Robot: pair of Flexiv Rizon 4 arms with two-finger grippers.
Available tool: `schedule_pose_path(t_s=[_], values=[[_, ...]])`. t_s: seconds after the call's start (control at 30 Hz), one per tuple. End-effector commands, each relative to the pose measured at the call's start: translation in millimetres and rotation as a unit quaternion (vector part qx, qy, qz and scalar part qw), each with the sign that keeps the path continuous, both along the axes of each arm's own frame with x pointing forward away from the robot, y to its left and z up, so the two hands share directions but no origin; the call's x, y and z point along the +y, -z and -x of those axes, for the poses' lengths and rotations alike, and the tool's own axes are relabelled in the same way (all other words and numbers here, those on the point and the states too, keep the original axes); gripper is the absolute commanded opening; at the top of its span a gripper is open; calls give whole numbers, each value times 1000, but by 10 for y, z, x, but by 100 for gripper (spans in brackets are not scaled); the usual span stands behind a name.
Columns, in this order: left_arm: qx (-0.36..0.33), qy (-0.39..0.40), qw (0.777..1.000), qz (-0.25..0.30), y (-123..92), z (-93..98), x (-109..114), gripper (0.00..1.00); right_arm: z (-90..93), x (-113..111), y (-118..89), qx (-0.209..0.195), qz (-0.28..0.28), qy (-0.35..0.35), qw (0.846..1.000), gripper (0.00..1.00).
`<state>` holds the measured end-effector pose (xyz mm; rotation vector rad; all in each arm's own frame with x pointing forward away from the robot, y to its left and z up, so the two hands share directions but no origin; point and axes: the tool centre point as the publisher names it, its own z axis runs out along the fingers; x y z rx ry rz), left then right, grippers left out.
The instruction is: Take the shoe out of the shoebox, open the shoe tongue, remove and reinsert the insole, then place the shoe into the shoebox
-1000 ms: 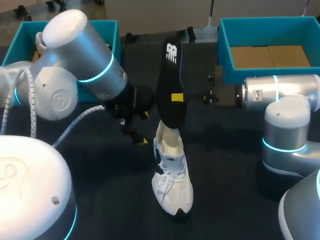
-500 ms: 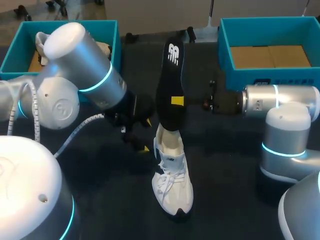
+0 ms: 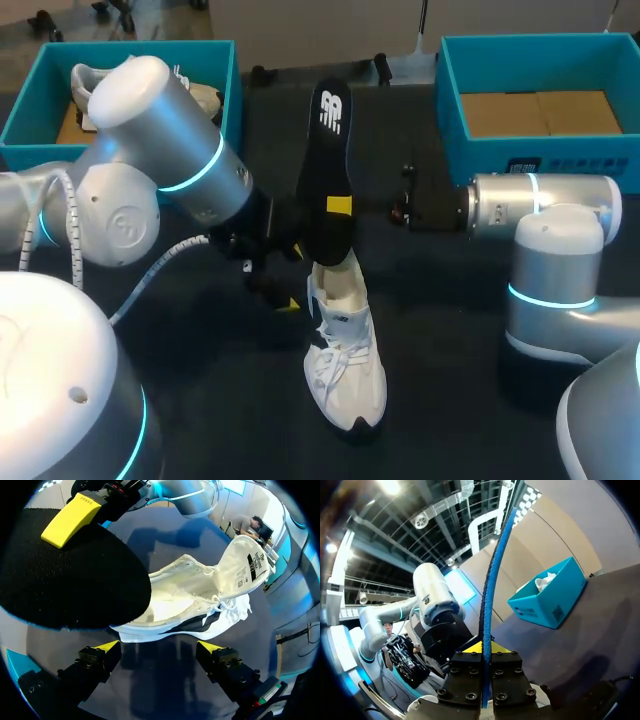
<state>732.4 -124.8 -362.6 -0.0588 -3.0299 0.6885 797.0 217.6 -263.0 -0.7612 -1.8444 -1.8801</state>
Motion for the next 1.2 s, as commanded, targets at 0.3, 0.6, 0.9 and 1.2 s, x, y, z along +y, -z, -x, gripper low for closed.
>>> schedule_pose_path(t_s=[0.3, 0.6, 0.9, 1.2], values=[[1, 1, 1000, 1, 9, -6, 4, 100, 87, 24, 76, -4, 3, 6, 1000, 0], [1, 1, 1000, 1, 9, -6, 4, 100, 108, -52, 148, -14, 0, -4, 1000, 0], [1, 1, 1000, 1, 9, -6, 4, 100, 97, -81, 153, -9, -2, -15, 1000, 0], [1, 1, 1000, 1, 9, -6, 4, 100, 93, -77, 173, -16, -1, -18, 1000, 0]])
